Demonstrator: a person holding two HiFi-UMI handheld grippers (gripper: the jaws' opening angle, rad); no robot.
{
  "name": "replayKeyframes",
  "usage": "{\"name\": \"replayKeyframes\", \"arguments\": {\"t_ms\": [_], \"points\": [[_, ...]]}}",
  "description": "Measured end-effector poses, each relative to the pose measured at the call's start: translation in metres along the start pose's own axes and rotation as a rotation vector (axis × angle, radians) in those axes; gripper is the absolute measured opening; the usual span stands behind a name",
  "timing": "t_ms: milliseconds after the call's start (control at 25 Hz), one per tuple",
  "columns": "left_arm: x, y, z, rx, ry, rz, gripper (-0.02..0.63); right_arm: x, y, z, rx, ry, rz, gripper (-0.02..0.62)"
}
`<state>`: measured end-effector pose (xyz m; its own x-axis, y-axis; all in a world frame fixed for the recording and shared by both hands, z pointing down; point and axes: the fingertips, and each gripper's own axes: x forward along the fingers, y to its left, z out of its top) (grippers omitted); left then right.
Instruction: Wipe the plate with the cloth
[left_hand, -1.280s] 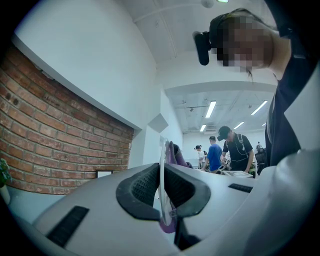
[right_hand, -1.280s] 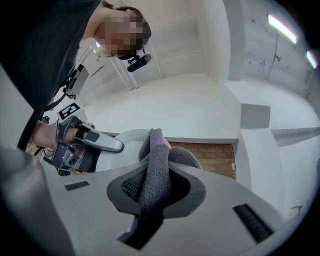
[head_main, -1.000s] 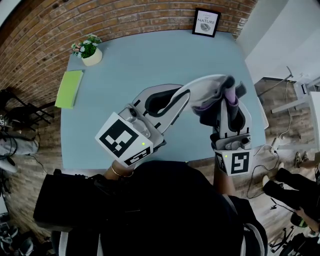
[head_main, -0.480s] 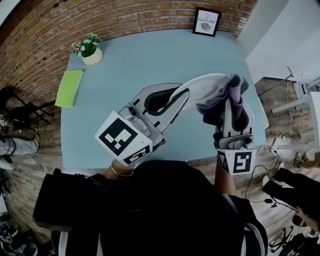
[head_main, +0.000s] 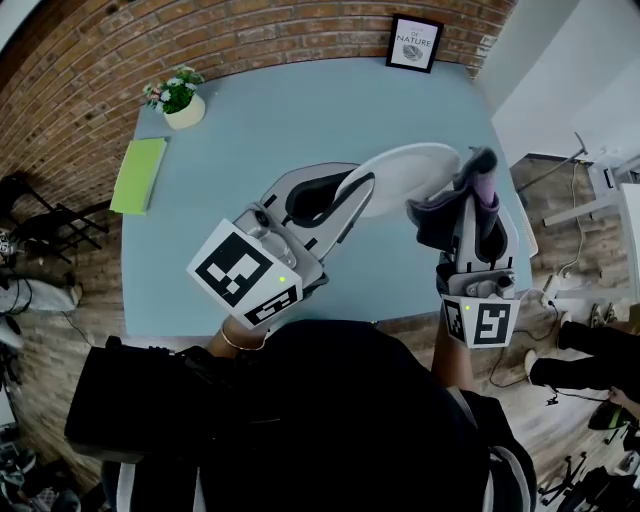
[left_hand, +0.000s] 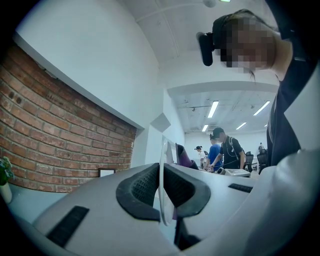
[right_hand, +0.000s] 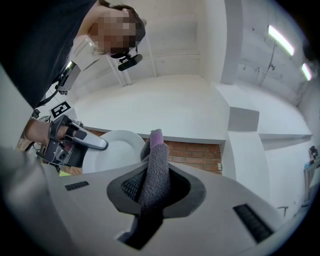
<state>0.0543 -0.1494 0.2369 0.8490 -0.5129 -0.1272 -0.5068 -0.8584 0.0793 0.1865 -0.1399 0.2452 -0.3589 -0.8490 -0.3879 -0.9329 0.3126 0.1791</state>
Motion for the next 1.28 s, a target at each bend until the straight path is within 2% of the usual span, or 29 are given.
{"name": "replayKeyframes", "arguments": {"t_ms": [200, 360, 560, 760, 880, 1080, 1280], "points": [[-0.002, 0.007, -0.002, -0.014, -0.002, 0.013, 0.025, -0.008, -0.020, -0.007, -0.026, 0.038, -0.057, 0.038], [-0.004, 0.009, -0.005, 0.004, 0.005, 0.025, 0.025, -0.012, -0.034, -0.001, 0.058, 0.006, -0.103, 0.038], [-0.008, 0.012, -0.012, 0.099, 0.042, 0.053, 0.025, -0.015, -0.039, -0.004, 0.129, 0.000, -0.111, 0.038], [-0.010, 0.011, -0.017, 0.185, 0.105, 0.083, 0.025, -0.014, -0.036, -0.006, 0.149, 0.001, -0.101, 0.038], [-0.009, 0.011, -0.018, 0.268, 0.132, 0.093, 0.025, -0.014, -0.036, -0.008, 0.150, 0.008, -0.101, 0.038], [-0.005, 0.007, -0.018, 0.485, 0.178, 0.077, 0.025, -0.014, -0.036, -0.007, 0.157, 0.005, -0.100, 0.040], [-0.001, 0.003, -0.024, 0.638, 0.236, 0.086, 0.025, -0.014, -0.036, -0.009, 0.171, 0.019, -0.098, 0.040]]}}
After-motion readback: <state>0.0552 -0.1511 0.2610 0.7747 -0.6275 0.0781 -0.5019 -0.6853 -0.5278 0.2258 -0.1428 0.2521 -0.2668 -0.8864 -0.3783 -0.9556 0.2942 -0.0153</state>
